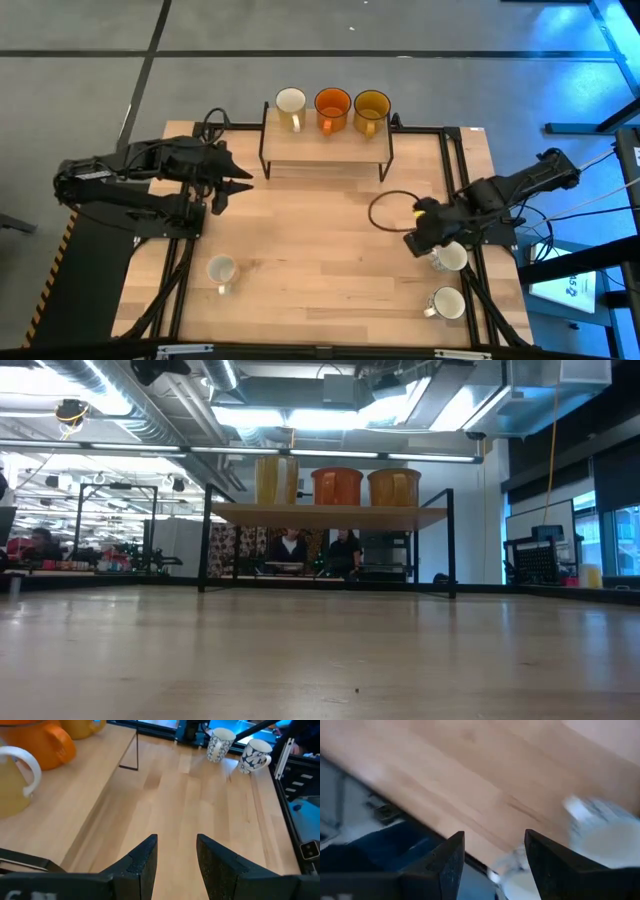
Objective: Place coffee mugs
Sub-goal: Put the top blue patterned mug on the shelf
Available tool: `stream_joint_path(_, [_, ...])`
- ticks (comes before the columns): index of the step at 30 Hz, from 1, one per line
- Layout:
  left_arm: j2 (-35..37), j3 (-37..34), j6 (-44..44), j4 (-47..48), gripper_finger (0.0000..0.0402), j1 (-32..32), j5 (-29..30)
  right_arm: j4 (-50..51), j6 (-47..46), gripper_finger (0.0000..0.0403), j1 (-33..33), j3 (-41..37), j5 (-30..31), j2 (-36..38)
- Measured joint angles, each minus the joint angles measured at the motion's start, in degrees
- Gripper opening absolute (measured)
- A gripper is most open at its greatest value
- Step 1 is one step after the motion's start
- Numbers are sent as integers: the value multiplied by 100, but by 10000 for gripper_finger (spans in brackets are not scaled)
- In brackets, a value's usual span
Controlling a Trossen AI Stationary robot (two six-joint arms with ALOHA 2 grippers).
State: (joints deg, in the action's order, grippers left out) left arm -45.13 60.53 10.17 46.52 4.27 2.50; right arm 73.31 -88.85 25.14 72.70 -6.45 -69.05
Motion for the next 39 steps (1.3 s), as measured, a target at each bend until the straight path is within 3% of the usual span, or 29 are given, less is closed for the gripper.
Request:
stream_joint_path(8, [-120, -9, -6, 9, 131, 2, 0, 535, -1792, 192, 543, -704, 113, -43])
stream_joint_path(18, [-271, -9, -101, -73, 131, 4, 22, 424, -3451, 192, 875, -1616, 332, -42])
stream_joint_path(25, [-354, -4, -175, -116, 131, 4, 23, 412, -4015, 192, 872, -2013, 537, -38])
stream_joint_path(33, [-376, -4, -177, -107, 131, 4, 43, -110, -4186, 189, 864, -2429, 233, -35])
stream_joint_path(39, [-369, -4, -177, -109, 131, 4, 145, -374, -4186, 130, 862, -2685, 238, -157])
